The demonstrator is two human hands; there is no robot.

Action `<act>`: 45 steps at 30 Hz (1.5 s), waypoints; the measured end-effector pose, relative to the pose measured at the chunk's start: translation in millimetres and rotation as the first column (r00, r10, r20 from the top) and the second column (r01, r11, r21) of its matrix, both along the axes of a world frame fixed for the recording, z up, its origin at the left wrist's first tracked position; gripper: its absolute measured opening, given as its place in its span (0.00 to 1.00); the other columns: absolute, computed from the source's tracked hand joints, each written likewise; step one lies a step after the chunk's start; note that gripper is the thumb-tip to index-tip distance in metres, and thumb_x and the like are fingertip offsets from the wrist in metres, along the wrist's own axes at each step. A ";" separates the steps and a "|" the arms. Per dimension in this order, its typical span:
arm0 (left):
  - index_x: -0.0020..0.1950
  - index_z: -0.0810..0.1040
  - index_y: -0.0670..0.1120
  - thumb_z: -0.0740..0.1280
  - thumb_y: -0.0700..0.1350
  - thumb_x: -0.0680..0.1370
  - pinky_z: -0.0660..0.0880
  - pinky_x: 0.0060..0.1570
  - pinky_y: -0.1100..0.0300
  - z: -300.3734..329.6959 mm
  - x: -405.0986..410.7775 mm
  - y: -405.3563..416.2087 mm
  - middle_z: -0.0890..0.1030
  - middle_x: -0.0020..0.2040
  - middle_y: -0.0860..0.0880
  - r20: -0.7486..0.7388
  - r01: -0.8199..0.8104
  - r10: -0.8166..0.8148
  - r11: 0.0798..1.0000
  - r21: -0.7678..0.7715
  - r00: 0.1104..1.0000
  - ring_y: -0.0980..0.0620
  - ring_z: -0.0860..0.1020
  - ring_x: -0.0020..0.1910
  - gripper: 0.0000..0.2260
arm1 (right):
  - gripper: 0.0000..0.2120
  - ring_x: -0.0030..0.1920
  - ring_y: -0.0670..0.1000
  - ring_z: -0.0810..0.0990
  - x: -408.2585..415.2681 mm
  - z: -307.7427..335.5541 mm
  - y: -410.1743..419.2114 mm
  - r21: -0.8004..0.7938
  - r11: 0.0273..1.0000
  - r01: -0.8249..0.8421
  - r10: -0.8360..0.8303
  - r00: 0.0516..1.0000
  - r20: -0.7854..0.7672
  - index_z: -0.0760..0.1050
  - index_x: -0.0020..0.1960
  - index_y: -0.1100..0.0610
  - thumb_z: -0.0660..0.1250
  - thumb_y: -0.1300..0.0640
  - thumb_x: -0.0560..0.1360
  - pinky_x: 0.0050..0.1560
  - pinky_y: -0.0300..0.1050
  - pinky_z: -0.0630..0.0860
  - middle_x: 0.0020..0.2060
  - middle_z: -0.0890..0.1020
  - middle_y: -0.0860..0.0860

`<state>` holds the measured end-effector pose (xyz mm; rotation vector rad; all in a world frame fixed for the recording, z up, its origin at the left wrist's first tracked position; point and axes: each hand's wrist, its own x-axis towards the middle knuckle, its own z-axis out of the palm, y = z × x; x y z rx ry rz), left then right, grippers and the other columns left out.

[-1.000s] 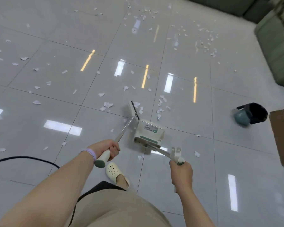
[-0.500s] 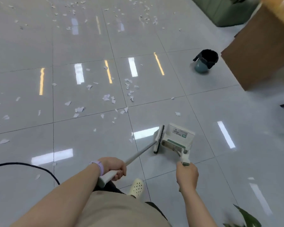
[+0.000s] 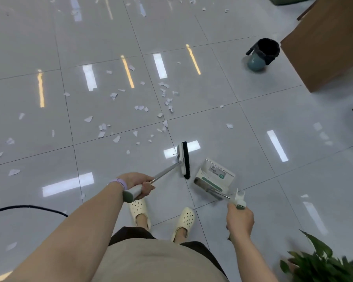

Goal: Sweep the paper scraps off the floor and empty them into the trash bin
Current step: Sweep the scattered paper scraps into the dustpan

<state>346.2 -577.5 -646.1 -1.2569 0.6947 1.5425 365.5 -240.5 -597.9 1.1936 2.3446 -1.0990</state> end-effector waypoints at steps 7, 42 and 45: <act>0.48 0.72 0.40 0.66 0.45 0.82 0.68 0.18 0.66 12.7 24.7 -156.9 0.70 0.30 0.48 -0.005 -0.095 0.096 0.971 -0.220 0.995 0.54 0.67 0.19 0.09 | 0.10 0.31 0.58 0.76 -6.7 -13.3 -86.2 -0.041 0.997 -0.058 0.058 0.998 0.004 0.75 0.40 0.62 0.67 0.57 0.75 0.34 0.51 0.76 0.33 0.79 0.59; 0.55 0.69 0.40 0.66 0.40 0.82 0.73 0.20 0.64 10.8 -165.2 14.2 0.83 0.42 0.41 -0.248 0.186 -0.185 0.982 -0.020 0.951 0.55 0.74 0.21 0.07 | 0.08 0.27 0.56 0.73 -100.7 4.2 -69.6 -0.005 0.996 0.086 -0.086 0.996 -0.001 0.75 0.41 0.65 0.64 0.59 0.75 0.30 0.47 0.72 0.29 0.75 0.57; 0.47 0.71 0.41 0.66 0.43 0.82 0.68 0.18 0.67 7.4 -201.3 55.8 0.73 0.30 0.47 -0.190 0.201 -0.192 0.979 0.030 0.963 0.57 0.68 0.19 0.08 | 0.08 0.27 0.56 0.73 -129.2 1.6 -44.2 -0.022 0.993 0.119 -0.119 0.993 0.012 0.76 0.42 0.65 0.64 0.60 0.74 0.29 0.47 0.72 0.29 0.75 0.57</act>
